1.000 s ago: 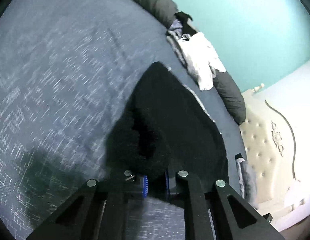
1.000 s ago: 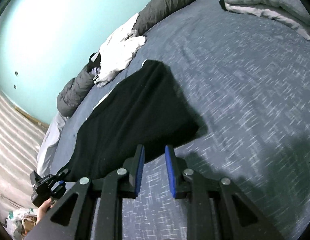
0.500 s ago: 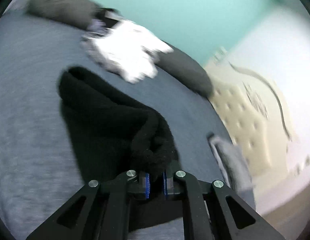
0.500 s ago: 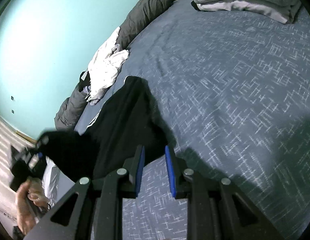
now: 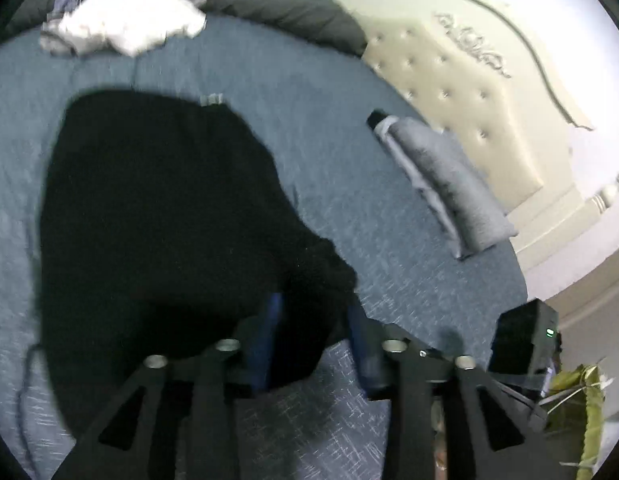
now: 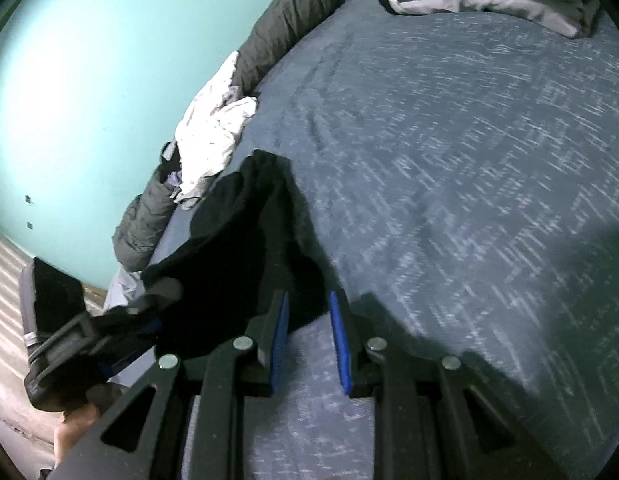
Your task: Fold clothes
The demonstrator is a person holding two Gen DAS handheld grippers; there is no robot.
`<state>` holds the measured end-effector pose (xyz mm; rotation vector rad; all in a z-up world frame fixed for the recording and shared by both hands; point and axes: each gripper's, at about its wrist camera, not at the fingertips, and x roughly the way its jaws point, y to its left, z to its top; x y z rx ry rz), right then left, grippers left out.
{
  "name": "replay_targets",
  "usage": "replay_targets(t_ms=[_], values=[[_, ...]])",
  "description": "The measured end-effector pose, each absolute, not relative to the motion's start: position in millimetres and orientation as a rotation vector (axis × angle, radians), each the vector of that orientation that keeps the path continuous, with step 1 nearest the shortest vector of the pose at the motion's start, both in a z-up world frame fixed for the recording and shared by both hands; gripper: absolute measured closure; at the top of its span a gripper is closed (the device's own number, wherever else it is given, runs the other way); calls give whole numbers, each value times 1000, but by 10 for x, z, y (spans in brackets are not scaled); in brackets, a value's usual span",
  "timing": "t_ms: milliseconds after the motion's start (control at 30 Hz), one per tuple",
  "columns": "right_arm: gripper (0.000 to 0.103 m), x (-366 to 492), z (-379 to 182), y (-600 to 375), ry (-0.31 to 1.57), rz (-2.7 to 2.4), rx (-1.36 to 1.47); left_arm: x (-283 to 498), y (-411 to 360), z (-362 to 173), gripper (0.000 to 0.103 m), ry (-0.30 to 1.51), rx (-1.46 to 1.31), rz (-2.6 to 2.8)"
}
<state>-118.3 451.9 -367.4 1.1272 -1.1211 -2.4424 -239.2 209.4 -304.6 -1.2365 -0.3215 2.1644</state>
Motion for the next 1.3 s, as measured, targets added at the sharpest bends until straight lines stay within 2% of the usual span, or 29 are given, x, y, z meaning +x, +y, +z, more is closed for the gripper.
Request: replay_targets(t_ms=[100, 167, 267, 467, 700, 767, 867, 933, 967, 1067, 1300], values=[[66, -1236, -3571, 4431, -1101, -2424, 1058, -2280, 1781, -2876, 45, -356, -1172, 2226], [65, -1275, -3490, 4363, -1083, -2411, 1007, -2251, 1574, -2824, 43, -359, -1151, 2281], [50, -1335, -3379, 4260, -1052, -2392, 943, -2238, 1327, -2922, 42, -327, -1176, 2342], [46, -1447, -3416, 4035, -981, -2395, 1007, -2220, 1143, -3306, 42, -325, -1244, 2369], [46, -1495, -3444, 3895, -916, -2408, 1045, -2165, 1224, -3354, 39, -247, -1191, 2385], [42, -1509, -3452, 3855, -898, -2412, 1056, -2137, 1226, -3369, 38, -228, -1181, 2386], [41, -1530, -3469, 3804, -874, -2415, 1071, -2104, 1217, -3406, 38, -215, -1170, 2388], [46, -1546, -3504, 3820, -887, -2411, 1081, -2081, 1221, -3404, 37, -198, -1161, 2390], [66, -1555, -3521, 3827, -893, -2408, 1085, -2075, 1222, -3403, 37, -193, -1159, 2389], [89, -1579, -3574, 3851, -911, -2401, 1099, -2061, 1219, -3411, 37, -198, -1155, 2388], [93, -1497, -3262, 3961, -859, -2511, 977, -2000, 1297, -3363, 37, -173, -1138, 2364]])
